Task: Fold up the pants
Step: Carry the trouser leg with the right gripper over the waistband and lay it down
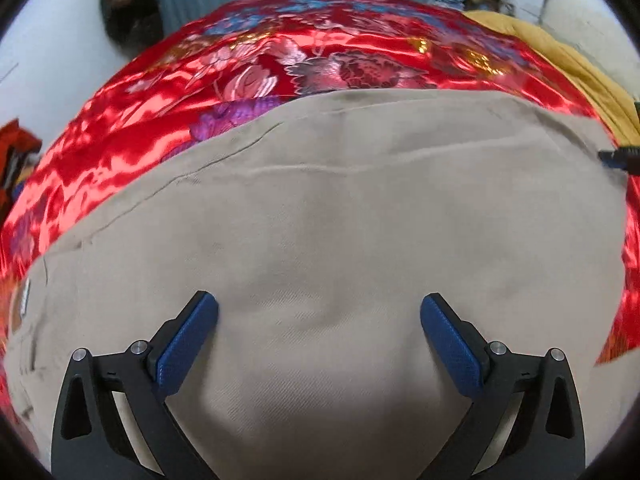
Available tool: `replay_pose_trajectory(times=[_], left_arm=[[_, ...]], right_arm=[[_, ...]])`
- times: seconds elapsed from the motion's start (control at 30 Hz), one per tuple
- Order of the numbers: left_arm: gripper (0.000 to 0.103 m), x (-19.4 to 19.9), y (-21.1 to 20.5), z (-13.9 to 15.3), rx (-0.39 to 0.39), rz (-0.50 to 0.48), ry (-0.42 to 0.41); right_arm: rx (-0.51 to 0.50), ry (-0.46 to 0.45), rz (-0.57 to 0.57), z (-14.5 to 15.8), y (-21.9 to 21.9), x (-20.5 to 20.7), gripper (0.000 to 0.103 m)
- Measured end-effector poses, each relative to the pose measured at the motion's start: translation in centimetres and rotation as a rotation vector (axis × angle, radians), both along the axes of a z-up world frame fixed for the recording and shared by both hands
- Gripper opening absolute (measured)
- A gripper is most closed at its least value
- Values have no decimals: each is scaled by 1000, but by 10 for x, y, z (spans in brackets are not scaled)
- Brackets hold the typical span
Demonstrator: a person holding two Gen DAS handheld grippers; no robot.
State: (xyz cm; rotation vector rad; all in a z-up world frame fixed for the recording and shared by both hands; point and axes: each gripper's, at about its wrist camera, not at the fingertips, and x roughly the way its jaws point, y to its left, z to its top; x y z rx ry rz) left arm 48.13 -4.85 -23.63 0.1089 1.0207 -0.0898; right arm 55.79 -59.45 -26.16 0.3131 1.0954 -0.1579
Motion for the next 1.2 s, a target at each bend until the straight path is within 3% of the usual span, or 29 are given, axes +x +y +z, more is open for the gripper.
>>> replay_pose_trajectory(times=[0.1,0.17,0.2,0.3,0.4,0.53,0.63,0.7,0.83,0.93,1.0,1.1,1.2], left_arm=[[102,-2,-2,4,16,19,6],[101,-10,-5,11,13,45,3],[101,-15,-6,16,-2,46,-2],[102,-59,-25,45,-54,-10,-48],[102,-99,-45,57,-85,-78,-56],[102,-150,-73,32,-57,-142,24],[102,-173,-74,6,0,-144,67],[102,-184,-68,6,5,-143,54],[102,-185,-55,11,-3,-122,80],[101,-184,-53,19,10,-105,92],[101,-182,-52,32,-7,-94,69],[102,-158,-47,66,-46,-78,-25],[102,-113,-47,85,-18,-19,-124]], right_arm=[[-128,34,-179,16,-59,-25,35],[-208,-11,-228,43,-74,-54,38],[-192,-47,-224,54,-73,-66,39],[-98,-148,-118,84,-36,-109,43],[-4,-197,73,94,38,-176,54],[123,-144,293,77,133,-271,55],[145,-40,322,49,152,-323,54],[98,22,252,34,134,-350,53],[10,30,-68,31,24,-412,51],[-93,65,-314,45,-45,-451,50],[-156,75,-408,63,-60,-463,51],[-157,15,-395,96,-52,-446,53],[-102,-27,-275,115,-17,-378,55]])
